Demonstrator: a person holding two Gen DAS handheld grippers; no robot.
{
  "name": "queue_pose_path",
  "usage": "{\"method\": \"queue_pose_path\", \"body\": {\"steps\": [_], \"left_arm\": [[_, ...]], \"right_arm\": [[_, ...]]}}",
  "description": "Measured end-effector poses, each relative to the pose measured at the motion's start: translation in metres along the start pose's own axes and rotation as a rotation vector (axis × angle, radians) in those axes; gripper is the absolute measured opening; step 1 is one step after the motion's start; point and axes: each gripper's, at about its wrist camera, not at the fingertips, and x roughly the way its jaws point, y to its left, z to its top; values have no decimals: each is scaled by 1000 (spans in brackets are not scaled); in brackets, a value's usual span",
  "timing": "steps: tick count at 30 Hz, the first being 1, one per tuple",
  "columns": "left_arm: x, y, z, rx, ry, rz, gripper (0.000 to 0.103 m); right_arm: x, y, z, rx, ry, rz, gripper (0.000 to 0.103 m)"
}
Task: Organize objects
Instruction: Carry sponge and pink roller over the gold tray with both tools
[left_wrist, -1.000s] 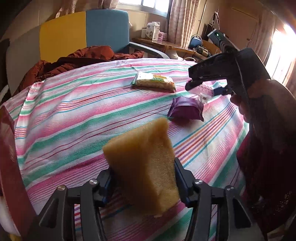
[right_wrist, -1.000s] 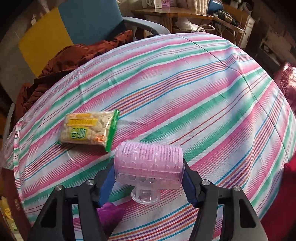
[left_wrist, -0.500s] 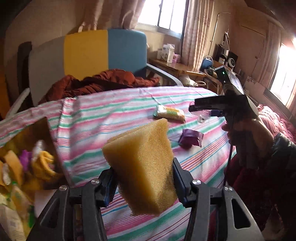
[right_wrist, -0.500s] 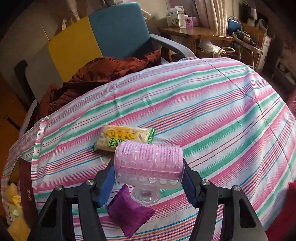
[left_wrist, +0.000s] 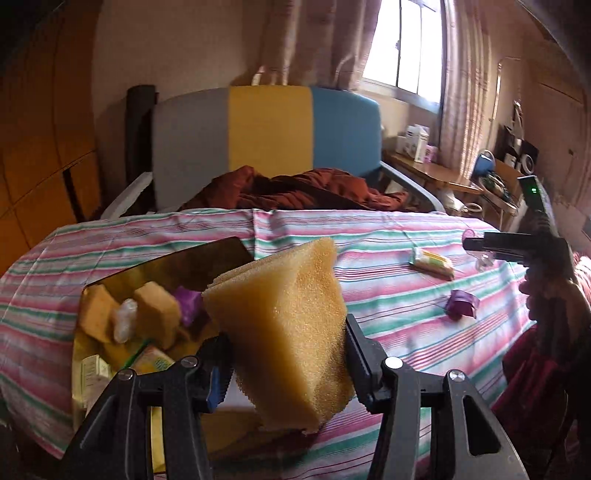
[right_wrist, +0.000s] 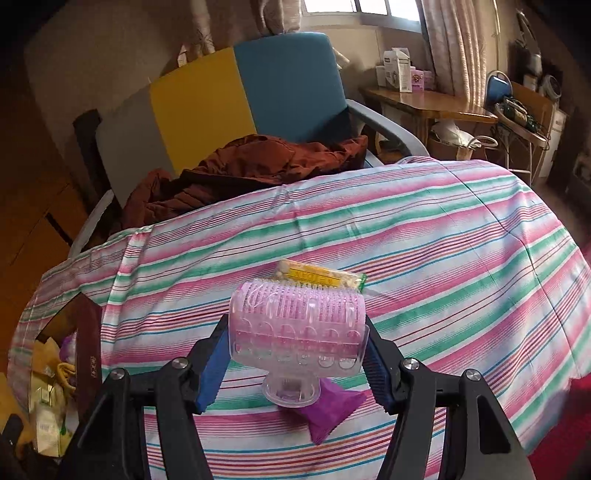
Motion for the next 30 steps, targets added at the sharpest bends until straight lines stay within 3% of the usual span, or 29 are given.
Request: {"method": "queue_pose_path", "body": {"steps": [10,19,26,30], "left_arm": [[-5,38,-15,-88,13,41,54],[-14,87,-31,-194,12,78,54],[-35,152,-41,-351,-19,132,54],[-45,170,-44,-381,-38,147,54]], "right_arm": [[-28,99,-15,-147,-10,174,65],[-26,198,-60,-312,82,362,65],[-19,254,-93,-416,153,446,65],[-14,281,-99,-462,173,477,65]]}}
